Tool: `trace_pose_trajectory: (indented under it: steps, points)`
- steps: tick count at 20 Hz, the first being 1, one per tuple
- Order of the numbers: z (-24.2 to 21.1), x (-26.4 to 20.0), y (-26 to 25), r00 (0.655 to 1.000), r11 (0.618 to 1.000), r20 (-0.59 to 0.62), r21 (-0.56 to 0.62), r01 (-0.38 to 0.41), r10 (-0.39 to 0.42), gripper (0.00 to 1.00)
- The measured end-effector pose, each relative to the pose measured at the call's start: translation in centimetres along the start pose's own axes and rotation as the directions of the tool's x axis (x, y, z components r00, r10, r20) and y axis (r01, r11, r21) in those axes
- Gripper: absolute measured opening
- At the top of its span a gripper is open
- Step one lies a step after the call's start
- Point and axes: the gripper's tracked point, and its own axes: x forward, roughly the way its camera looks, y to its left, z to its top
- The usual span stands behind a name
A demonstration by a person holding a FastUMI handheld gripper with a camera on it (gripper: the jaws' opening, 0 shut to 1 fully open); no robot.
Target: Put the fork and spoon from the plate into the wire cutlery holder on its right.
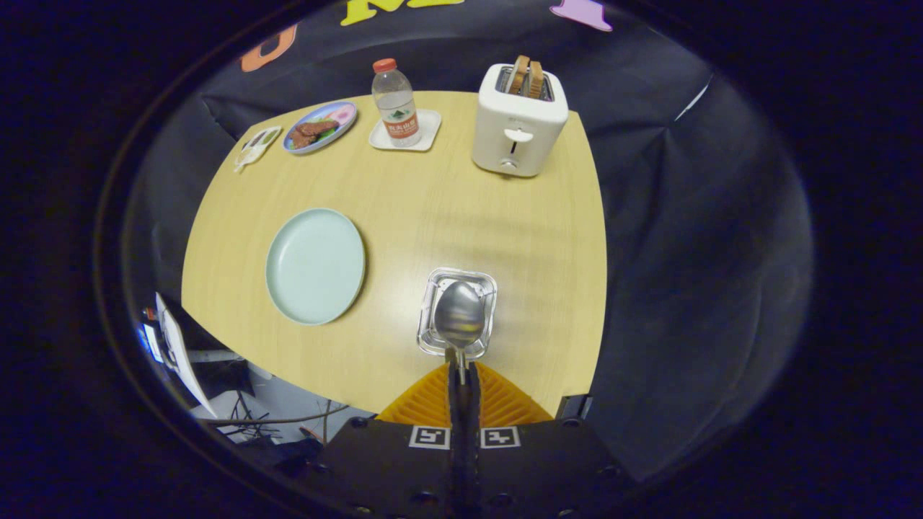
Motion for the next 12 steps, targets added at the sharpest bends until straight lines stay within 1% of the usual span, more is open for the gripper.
trace_pose_trajectory:
  steps: [4, 7, 10, 12]
  points:
    - [-0.1, 0.4, 0.2, 0.999, 1.0, -0.035, -0.001, -0.014, 0.014, 0.01]
    - [-0.1, 1.2, 0.5, 0.997, 0.999, -0.076, 0.022, -0.03, 0.032, 0.01]
    - [0.3, 1.8, 0.4, 0.996, 0.999, -0.092, 0.029, -0.016, 0.019, 0.01]
    - [0.2, 2.1, 0.6, 0.995, 0.999, -0.097, 0.044, -0.024, 0.028, 0.03]
